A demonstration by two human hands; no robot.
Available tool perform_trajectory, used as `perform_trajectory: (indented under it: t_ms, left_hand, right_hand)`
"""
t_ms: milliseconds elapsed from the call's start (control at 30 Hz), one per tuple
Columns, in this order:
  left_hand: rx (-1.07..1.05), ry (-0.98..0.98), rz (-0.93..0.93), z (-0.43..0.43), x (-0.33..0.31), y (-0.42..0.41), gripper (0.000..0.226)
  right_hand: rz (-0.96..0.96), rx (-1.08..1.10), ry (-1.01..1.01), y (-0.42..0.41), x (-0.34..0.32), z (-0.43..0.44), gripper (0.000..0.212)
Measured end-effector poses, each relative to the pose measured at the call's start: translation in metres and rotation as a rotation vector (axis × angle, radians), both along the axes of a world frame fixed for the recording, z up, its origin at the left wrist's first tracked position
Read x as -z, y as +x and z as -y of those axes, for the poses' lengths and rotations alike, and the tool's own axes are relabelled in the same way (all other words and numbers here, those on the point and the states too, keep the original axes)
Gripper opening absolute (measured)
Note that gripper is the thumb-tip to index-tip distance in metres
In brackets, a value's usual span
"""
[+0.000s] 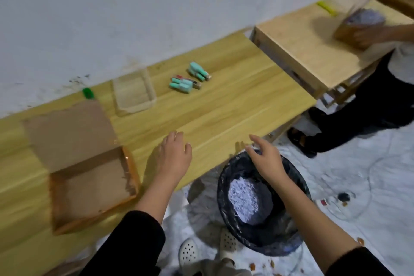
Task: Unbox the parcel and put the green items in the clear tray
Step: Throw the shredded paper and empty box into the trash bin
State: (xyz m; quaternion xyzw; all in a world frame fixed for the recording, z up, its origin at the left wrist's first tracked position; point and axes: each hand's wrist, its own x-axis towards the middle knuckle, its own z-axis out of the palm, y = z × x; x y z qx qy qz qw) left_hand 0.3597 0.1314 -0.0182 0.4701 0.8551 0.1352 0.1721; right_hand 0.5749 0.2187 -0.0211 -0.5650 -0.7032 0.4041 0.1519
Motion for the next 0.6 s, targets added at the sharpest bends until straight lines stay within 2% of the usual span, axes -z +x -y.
perform_trajectory:
  t_ms: [167,300,367,500,600]
  left_hand:
    - [-0.177,0.22,0.009,0.046,-0.033,-0.041,0.041]
    - [-0.531,0.398,0.024,0.124,-0.039,-0.078,0.046]
    - [-0.673,0.402,0.008,0.161,-0.034,-0.094,0.048]
    - [-0.879,0.319,0.265,0.209,-0.015,-0.111,0.057]
    - [-0.785,0.31,0.439,0.216,-0.009,-0.103,0.055]
  right_hand:
    - [-0.162,-0.162,-0.02,-0.094,-0.025,0.02,0.04]
    - [-0.272,-0.333,-0.175,-0.164,-0.02,0.066,0.039]
    - [-0.303,-0.398,-0.238,-0.186,-0.016,0.088,0.043]
    - [-0.309,-0.466,-0.337,-0.21,-0.005,0.119,0.056]
    - [-0.293,-0.501,-0.349,-0.21,0.003,0.128,0.056]
